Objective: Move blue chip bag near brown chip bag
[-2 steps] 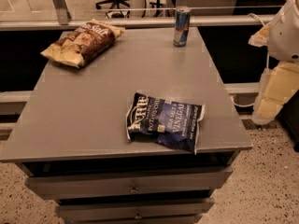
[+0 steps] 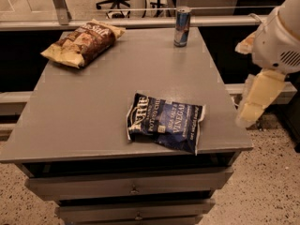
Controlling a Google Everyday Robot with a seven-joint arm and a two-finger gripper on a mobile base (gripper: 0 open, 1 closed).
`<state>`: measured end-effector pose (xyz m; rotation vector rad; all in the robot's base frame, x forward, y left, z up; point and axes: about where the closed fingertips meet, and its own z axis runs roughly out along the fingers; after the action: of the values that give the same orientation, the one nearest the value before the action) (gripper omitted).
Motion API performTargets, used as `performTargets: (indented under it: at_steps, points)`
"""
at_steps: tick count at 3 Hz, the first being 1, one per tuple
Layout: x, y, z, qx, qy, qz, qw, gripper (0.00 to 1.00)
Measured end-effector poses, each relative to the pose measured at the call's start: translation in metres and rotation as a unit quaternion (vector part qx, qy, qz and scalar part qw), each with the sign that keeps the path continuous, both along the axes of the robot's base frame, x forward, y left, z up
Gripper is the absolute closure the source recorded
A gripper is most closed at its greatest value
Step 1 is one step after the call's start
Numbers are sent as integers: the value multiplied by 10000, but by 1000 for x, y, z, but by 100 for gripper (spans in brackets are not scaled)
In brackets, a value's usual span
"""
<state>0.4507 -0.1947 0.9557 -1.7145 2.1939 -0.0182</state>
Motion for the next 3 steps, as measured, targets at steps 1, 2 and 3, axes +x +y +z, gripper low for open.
performTargets:
  at_steps: [1, 2, 3]
  points:
    - [17, 39, -40, 536, 170, 206, 9982, 0]
    - [25, 69, -69, 937, 384, 318, 9944, 0]
    - [30, 106, -99, 1373, 626, 425, 9876, 3]
